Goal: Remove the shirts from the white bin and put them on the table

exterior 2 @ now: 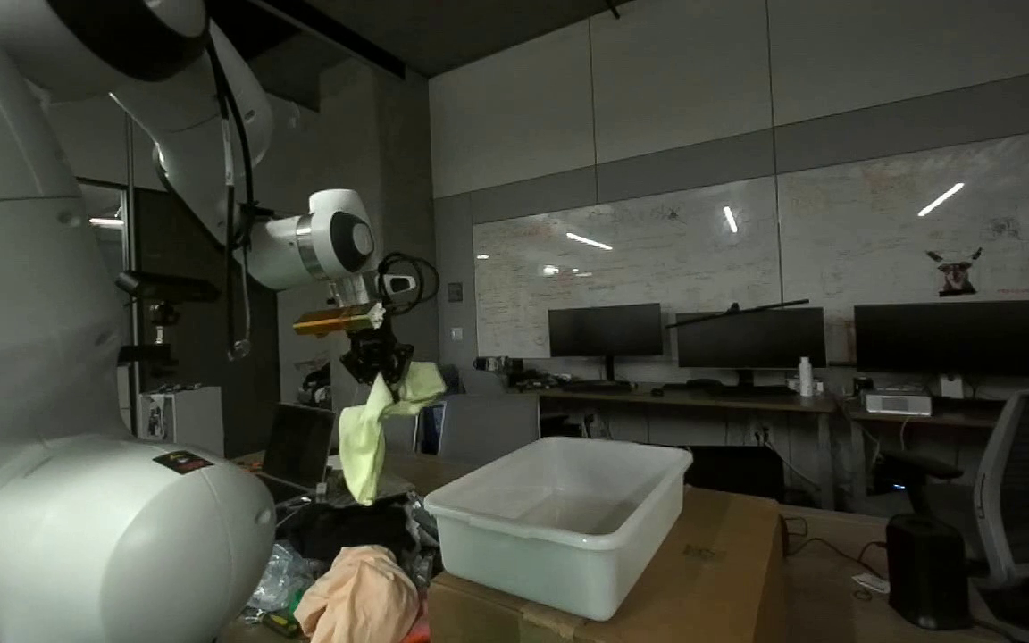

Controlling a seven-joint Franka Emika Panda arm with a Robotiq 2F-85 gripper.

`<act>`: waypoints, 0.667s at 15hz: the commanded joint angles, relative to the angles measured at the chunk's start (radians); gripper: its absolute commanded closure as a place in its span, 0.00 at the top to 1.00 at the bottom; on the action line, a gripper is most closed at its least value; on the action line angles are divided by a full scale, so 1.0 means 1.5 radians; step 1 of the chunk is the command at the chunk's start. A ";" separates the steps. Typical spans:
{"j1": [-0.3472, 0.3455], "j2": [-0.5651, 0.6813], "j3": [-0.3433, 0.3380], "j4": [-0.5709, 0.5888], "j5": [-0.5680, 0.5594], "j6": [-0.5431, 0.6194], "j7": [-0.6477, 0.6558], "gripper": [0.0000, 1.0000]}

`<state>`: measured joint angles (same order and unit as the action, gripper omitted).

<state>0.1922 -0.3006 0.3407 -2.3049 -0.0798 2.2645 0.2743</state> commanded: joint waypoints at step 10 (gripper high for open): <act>0.001 0.105 -0.032 0.135 -0.112 -0.253 -0.077 1.00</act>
<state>0.1937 -0.1555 0.3111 -2.1506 -0.2150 1.9751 0.1517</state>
